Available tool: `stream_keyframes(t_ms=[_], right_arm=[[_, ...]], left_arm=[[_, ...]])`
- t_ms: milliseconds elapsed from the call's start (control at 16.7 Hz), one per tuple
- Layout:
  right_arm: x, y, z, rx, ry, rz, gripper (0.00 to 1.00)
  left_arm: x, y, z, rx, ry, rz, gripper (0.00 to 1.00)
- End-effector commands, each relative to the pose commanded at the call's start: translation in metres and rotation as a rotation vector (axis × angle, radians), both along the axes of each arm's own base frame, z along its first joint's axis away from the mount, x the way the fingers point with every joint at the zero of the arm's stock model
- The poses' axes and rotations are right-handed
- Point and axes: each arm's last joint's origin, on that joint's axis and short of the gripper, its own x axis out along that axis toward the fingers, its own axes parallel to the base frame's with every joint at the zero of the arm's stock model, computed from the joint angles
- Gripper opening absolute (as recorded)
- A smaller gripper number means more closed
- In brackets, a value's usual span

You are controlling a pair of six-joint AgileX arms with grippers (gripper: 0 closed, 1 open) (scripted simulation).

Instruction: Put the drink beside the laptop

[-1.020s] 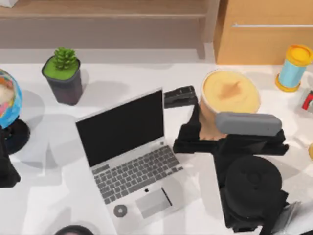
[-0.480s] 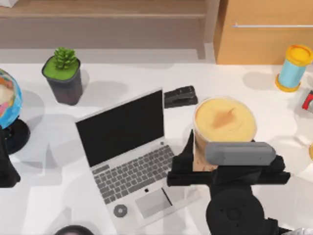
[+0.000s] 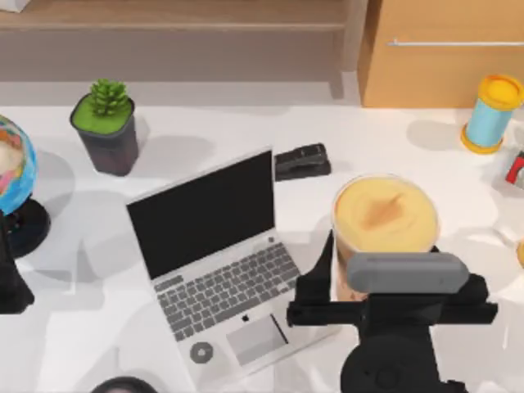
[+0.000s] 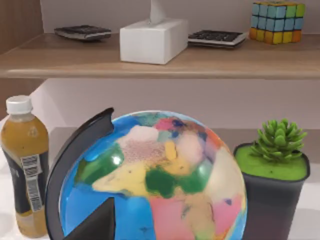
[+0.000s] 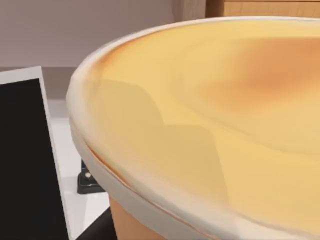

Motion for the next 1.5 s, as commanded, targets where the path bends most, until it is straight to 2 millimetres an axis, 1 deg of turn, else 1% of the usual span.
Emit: stream_keyframes(t_ms=[300, 1020, 1260, 1500], right_arm=[[0.001, 0.001, 0.000, 0.004, 0.000, 0.000, 0.00], [-0.003, 0.015, -0.002, 0.092, -0.035, 0.038, 0.00], [-0.001, 0.012, -0.009, 0.089, -0.035, 0.019, 0.00], [0.001, 0.004, -0.024, 0.030, -0.012, 0.001, 0.00]], left_arm=[[0.000, 0.000, 0.000, 0.000, 0.000, 0.000, 1.00], [0.000, 0.000, 0.000, 0.000, 0.000, 0.000, 1.00], [0.000, 0.000, 0.000, 0.000, 0.000, 0.000, 1.00], [0.000, 0.000, 0.000, 0.000, 0.000, 0.000, 1.00]])
